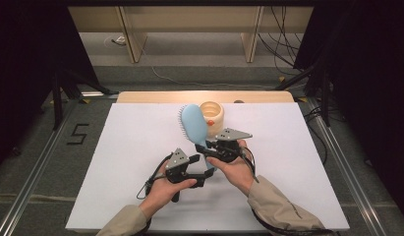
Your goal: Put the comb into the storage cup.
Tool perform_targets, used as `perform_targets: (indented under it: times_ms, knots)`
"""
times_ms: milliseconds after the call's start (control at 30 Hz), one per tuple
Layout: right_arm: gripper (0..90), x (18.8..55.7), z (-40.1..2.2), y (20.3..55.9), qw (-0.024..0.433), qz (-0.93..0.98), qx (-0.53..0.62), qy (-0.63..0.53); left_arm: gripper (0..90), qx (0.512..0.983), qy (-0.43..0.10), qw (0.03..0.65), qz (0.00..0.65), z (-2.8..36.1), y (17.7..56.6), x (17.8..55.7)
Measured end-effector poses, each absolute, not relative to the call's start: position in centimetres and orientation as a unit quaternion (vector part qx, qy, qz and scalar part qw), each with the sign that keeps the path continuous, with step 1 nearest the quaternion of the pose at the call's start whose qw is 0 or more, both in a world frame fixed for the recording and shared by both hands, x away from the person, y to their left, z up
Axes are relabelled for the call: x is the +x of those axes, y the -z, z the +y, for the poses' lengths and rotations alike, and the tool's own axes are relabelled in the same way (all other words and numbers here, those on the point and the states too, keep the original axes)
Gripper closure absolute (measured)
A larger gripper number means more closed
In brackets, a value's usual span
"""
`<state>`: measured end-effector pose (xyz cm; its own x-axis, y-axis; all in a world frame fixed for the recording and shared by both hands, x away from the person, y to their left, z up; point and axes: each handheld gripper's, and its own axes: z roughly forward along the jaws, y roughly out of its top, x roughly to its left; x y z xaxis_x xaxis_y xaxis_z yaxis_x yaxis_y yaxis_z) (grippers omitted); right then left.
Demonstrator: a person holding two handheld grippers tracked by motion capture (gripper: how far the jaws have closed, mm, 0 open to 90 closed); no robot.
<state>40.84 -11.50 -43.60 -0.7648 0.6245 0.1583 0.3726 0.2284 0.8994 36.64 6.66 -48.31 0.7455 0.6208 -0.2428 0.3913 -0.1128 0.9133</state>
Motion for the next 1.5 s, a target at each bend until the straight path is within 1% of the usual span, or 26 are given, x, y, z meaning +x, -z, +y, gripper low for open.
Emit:
perform_targets:
  times_ms: [400,633,1267,1500]
  knots:
    - [70.4,40.76,-11.41,43.61,0.121,0.774,0.321,-0.532,32.6,0.733,-0.093,0.574,0.353,6.23,48.50,36.92]
    - [70.4,40.70,-11.28,43.66,0.121,0.775,0.319,-0.532,36.2,0.733,-0.095,0.578,0.347,6.01,48.70,37.07]
    - [70.4,40.61,-11.16,43.69,0.122,0.774,0.317,-0.534,48.3,0.725,-0.083,0.584,0.357,5.81,49.08,37.22]
    - [70.4,40.61,-11.18,43.63,0.124,0.774,0.316,-0.534,54.7,0.718,-0.073,0.591,0.361,5.86,49.08,37.20]
